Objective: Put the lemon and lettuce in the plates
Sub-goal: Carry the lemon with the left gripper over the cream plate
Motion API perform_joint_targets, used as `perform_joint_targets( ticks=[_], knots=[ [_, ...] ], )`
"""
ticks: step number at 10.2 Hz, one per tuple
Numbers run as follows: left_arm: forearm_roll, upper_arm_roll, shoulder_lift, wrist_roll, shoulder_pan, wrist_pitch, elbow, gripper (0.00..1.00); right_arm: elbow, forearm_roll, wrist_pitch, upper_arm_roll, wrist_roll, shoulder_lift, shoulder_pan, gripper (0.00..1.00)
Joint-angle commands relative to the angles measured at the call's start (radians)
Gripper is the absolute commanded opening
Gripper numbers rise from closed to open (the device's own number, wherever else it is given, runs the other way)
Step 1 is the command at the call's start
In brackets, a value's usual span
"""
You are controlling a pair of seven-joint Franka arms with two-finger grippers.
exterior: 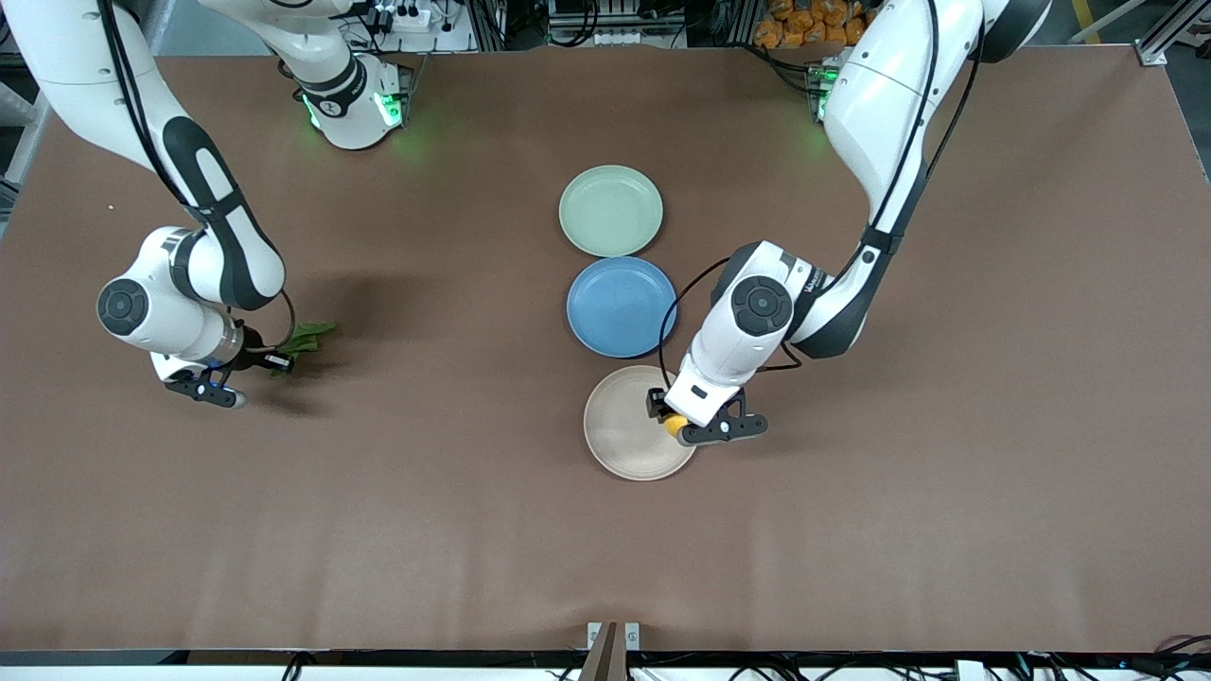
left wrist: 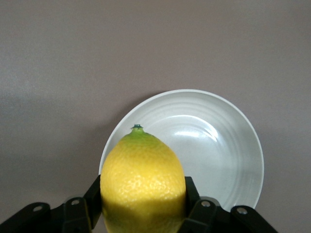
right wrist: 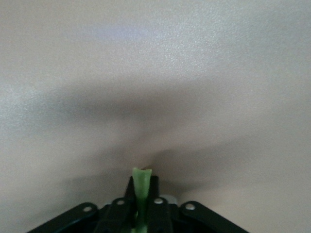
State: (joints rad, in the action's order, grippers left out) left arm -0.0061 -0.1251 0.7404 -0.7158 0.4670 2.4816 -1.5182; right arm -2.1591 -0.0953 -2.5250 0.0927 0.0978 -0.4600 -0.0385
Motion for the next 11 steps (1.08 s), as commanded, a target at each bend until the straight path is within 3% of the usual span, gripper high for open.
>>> perform_joint_targets(
  ticks=[1, 4, 8, 9, 10, 11],
  knots=[
    [-0.017, 0.002, 0.007, -0.054, 0.01, 0.007, 0.024, 0.0, -0.004, -0.009, 0.006, -0.008, 0.014, -0.016, -0.006, 0.0],
    [-0.034, 0.002, 0.017, -0.082, 0.035, 0.008, 0.029, 0.0, 0.037, -0.009, 0.037, -0.008, 0.007, -0.014, -0.004, 0.0],
    [-0.032, 0.004, 0.053, -0.085, 0.055, 0.008, 0.029, 0.0, 0.183, -0.009, 0.234, -0.01, 0.01, -0.008, 0.011, 0.0],
    [-0.032, 0.004, 0.054, -0.085, 0.055, 0.008, 0.029, 0.23, 0.218, -0.009, 0.279, -0.011, 0.01, -0.008, 0.012, 0.0],
    [-0.031, 0.004, 0.053, -0.085, 0.055, 0.008, 0.029, 0.99, 0.261, -0.01, 0.337, -0.016, 0.01, -0.008, 0.017, 0.0],
    [-0.032, 0.004, 0.051, -0.099, 0.061, 0.008, 0.033, 1.0, 0.295, -0.014, 0.382, -0.031, 0.014, -0.008, 0.017, 0.0]
  ],
)
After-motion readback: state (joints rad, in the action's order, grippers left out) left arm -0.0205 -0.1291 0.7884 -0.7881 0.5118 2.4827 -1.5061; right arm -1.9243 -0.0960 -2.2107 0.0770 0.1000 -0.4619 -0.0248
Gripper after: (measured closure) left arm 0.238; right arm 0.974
